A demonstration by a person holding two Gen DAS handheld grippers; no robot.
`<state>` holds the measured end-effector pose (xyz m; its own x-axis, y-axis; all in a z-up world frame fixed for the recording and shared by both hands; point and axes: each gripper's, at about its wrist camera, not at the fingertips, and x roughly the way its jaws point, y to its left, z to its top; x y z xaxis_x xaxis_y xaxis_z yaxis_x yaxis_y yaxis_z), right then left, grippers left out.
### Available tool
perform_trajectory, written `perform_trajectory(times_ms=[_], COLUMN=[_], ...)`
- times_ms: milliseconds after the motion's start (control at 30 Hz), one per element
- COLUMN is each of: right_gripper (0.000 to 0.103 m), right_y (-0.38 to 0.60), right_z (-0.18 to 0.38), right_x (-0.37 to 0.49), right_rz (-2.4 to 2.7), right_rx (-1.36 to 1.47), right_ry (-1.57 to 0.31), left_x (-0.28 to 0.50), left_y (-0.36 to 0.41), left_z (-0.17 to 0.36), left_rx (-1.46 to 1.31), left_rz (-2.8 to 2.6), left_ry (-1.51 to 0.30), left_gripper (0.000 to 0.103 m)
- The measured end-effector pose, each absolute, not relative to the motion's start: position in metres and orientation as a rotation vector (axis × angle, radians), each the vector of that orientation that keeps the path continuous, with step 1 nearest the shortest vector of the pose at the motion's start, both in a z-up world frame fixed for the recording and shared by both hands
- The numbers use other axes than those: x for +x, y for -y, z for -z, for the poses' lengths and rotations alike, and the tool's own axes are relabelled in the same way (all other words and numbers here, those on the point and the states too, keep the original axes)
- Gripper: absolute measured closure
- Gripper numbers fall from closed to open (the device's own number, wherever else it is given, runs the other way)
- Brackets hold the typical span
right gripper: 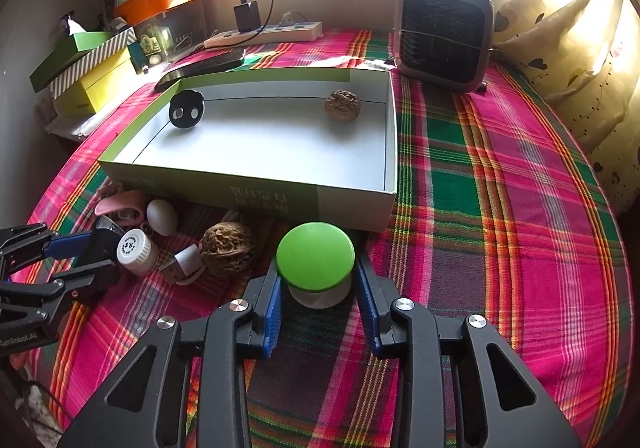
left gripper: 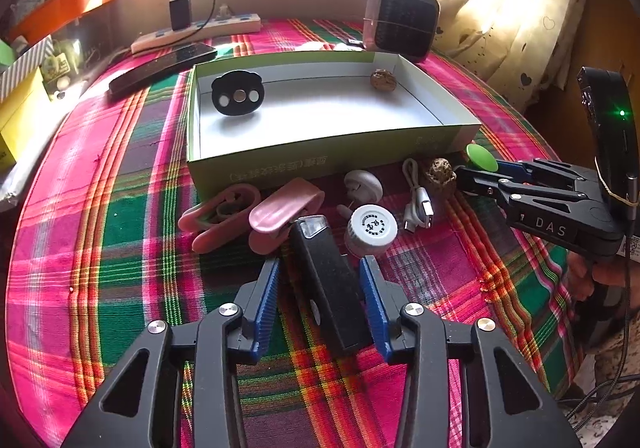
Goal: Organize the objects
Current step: 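Grasp the black power bank with the left gripper while the right grasps the green mushroom lamp, then lift the power bank and green lamp and carry both over the box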
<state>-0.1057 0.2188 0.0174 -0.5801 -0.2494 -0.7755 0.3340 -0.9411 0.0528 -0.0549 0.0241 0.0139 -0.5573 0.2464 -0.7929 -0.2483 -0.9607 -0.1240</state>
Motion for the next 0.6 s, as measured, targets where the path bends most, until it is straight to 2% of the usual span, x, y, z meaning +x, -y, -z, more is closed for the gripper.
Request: perform_trajectory(times_ms=[333, 600], right_gripper=[0.069, 0.069], right_y=[-0.2204, -0.2213], right_z=[-0.0173, -0.0171], right_x=[-0.1046, -0.1040], right_rz=[2.538, 2.539], right_rx=[1.222, 1.222], right_ry=[-0.132, -0.126], left_x=[-0.0559, -0.0559], left_y=[-0.0187, -0.0179], left_z=[-0.0144, -0.0145], left_rx=[-1.300, -1.295], left_rz=[-2.564, -2.567], left_ry=[0.009, 0.006], left_gripper=[0.081, 0.081])
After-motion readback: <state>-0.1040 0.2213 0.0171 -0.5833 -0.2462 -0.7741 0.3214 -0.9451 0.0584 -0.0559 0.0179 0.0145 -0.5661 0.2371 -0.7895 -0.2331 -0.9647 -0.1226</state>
